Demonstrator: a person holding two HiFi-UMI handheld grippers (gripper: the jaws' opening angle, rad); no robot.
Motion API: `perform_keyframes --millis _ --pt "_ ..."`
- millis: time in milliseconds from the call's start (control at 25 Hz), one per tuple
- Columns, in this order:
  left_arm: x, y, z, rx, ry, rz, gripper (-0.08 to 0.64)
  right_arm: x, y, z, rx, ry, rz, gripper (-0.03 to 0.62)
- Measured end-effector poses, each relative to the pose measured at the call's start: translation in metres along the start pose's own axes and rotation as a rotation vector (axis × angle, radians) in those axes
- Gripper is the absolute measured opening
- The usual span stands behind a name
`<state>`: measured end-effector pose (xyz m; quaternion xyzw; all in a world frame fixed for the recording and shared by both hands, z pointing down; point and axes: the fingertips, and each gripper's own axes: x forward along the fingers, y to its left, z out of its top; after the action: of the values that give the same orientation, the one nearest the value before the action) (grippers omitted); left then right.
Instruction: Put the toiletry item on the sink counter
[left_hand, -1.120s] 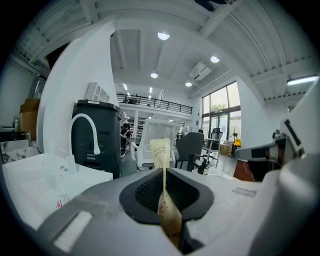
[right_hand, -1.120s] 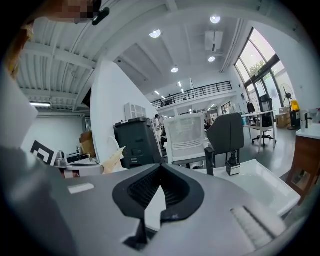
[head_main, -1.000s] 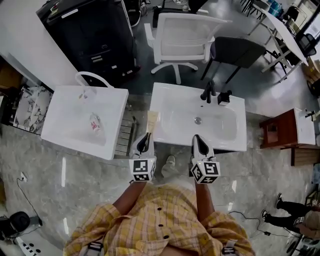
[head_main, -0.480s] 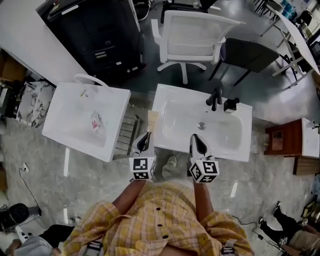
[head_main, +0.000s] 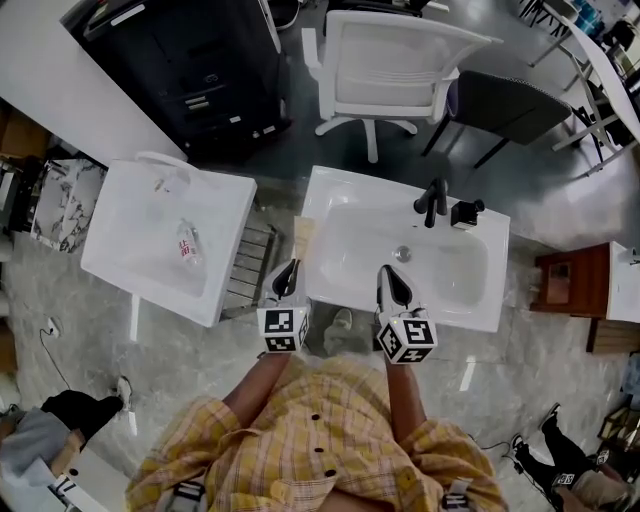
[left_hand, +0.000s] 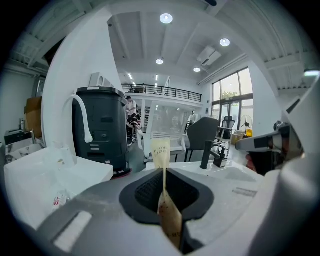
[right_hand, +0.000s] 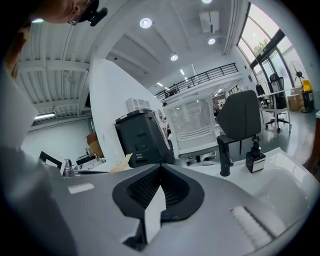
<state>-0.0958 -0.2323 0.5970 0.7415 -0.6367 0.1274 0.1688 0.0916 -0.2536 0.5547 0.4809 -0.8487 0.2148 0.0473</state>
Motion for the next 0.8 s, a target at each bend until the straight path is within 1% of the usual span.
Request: perform_keyframes --millis 400,800 --pt "0.036 0.007 -0.014 0.006 0.032 0.031 0.02 0.027 -0.01 -0.015 -0.019 0.052 0.053 0.002" --pt "0.079 0.021 -0.043 0.036 0.115 0.056 0.02 0.041 -0.027 -0.025 -0.014 0.09 0.058 0.002"
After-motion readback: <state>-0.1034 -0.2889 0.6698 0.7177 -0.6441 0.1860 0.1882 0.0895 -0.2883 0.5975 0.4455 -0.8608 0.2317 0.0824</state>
